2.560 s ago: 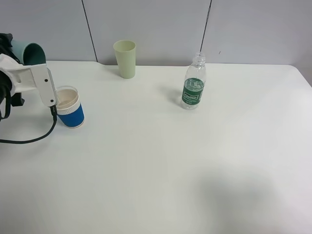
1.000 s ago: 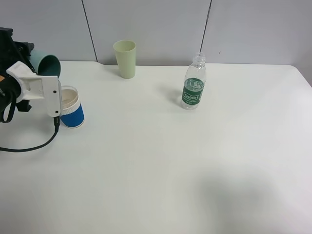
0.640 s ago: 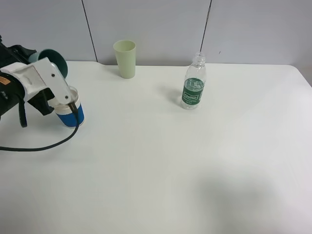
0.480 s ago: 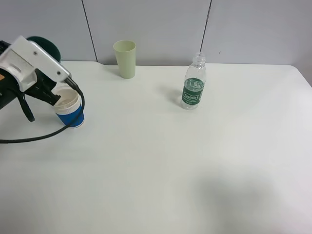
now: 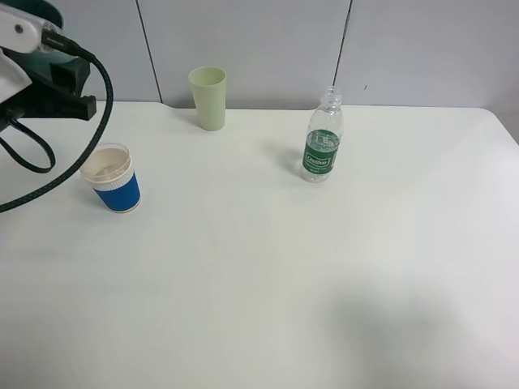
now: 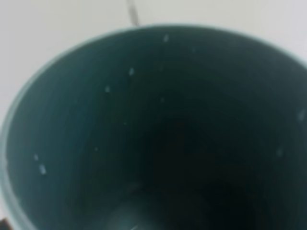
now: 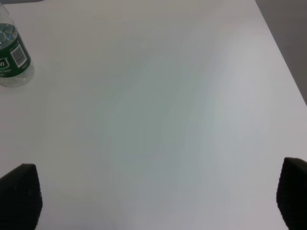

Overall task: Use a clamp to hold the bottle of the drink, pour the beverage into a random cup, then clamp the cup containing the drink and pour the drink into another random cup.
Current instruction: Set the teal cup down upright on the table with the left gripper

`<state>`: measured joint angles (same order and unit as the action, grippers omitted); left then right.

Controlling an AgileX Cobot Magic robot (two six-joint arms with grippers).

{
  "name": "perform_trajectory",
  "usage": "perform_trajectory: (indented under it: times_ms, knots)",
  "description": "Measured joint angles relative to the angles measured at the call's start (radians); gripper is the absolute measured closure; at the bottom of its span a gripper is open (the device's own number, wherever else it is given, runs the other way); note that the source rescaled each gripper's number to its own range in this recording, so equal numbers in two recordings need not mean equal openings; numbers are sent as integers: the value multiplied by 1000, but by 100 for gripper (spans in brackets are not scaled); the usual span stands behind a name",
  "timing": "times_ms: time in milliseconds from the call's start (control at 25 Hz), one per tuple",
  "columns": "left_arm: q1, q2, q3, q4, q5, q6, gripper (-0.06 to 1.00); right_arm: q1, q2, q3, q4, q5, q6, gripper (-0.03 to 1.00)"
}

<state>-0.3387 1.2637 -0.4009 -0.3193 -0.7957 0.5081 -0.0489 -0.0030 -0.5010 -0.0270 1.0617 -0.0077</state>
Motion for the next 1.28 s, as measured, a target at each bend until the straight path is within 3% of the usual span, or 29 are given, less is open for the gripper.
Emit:
perform_trajectory:
  times_ms: [520, 760, 880, 1000, 1080, 1280]
  knots:
    - [0, -20, -1, 631, 49, -518, 92, 0, 0, 0, 0, 0, 0, -3]
    - [0, -19, -1, 939, 49, -711, 92, 0, 0, 0, 0, 0, 0, -3]
    - [0, -10, 13, 947, 49, -778, 92, 0, 0, 0, 0, 0, 0, -3]
    - [0, -9, 46, 893, 50, -784, 92, 0, 0, 0, 0, 0, 0, -3]
    - [-6, -9, 68, 816, 50, -784, 92, 0, 0, 0, 0, 0, 0, -3]
    - [-93, -9, 102, 511, 77, -691, 92, 0, 0, 0, 0, 0, 0, -3]
